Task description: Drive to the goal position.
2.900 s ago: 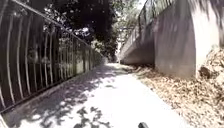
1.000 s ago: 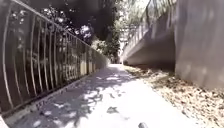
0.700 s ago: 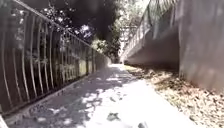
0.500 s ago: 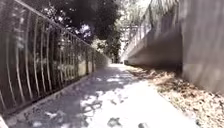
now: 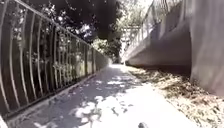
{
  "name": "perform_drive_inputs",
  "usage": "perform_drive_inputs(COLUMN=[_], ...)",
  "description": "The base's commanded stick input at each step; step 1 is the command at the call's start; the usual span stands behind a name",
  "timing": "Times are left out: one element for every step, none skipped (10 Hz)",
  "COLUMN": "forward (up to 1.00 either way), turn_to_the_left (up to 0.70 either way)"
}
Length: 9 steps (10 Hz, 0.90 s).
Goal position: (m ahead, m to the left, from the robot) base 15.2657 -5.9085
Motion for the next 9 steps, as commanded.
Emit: perform_drive_inputs(forward=[0.5,0.5,0.5,0.5,0.5,0.5,0.5,0.5,0.5], turn_to_the_left=[0.0,0.0,0.0,0.0,0.0,0.0,0.0,0.0,0.0])
